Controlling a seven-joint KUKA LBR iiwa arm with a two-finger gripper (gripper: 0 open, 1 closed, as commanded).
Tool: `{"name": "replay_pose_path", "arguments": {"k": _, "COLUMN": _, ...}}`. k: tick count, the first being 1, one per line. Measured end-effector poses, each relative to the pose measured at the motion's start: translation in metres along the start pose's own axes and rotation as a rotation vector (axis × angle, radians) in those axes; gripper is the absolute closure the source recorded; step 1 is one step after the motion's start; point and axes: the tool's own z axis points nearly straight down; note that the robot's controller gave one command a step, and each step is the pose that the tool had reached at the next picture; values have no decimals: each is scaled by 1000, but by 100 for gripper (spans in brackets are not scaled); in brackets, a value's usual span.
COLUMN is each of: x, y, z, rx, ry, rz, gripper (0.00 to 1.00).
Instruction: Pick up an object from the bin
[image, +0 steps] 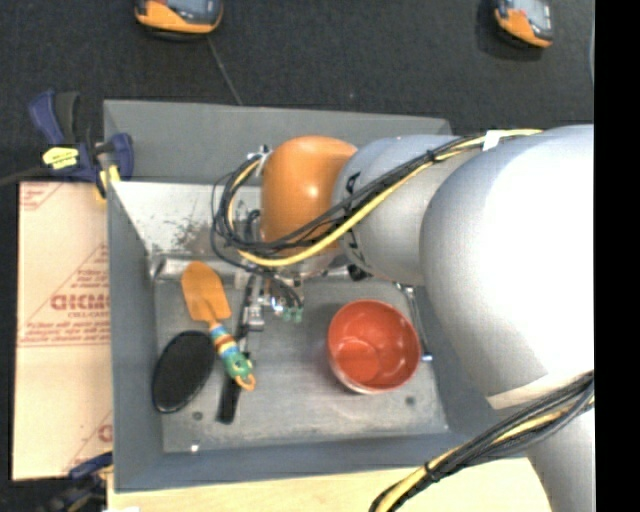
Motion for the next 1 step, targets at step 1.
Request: {"name": "replay_pose_path", "arguments": {"k": 1, "x": -11, "y": 37, "z": 13, "rx": 0, "ry": -11, "rz": -232, "gripper": 0}}
